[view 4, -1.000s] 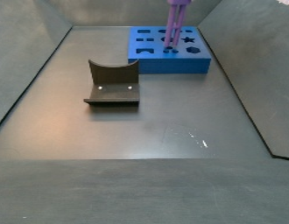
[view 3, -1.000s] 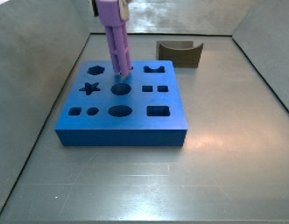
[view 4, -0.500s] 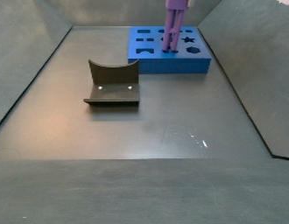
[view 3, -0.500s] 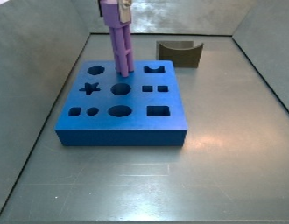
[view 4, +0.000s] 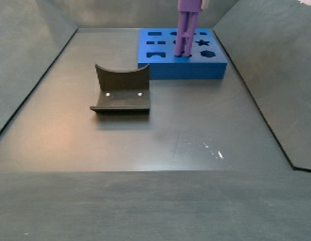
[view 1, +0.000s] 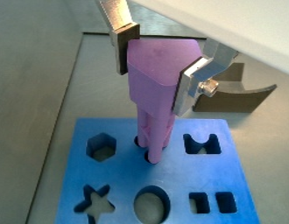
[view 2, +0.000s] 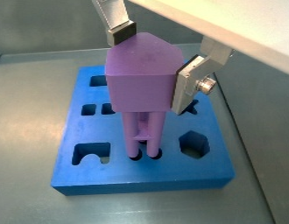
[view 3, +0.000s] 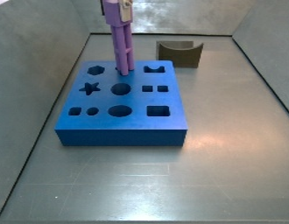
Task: Insert the 3 prong object.
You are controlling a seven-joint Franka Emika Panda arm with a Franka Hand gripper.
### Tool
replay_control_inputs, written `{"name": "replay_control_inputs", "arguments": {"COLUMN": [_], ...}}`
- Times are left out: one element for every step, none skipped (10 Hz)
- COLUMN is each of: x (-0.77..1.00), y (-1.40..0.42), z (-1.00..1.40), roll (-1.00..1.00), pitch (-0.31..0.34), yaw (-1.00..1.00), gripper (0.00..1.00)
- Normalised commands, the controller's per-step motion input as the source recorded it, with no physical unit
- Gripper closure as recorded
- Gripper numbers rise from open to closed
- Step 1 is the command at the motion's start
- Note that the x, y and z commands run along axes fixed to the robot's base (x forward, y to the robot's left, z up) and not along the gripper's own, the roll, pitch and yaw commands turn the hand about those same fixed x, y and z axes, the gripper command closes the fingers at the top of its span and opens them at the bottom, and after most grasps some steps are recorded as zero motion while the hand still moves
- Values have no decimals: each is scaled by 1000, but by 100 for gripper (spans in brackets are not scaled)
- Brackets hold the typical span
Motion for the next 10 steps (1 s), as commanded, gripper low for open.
{"name": "replay_control_inputs", "arguments": {"x": [60, 34, -80, -249, -160, -66, -54, 0, 100, 46], "y": [100, 29, 0, 0, 0, 0, 0, 0, -37, -120], "z": [-209, -220, -234, -251, -249, -223, -223, -269, -300, -354], "roll": [0, 13, 44, 87, 124, 109, 107, 91, 67, 109], "pitch": [67, 77, 67, 0, 0, 0, 0, 0, 0, -1], "yaw": [-440, -394, -189, 0, 246, 311, 283, 114, 9, 0], "gripper": [100, 100, 100, 100, 100, 100, 100, 100, 100, 100]}}
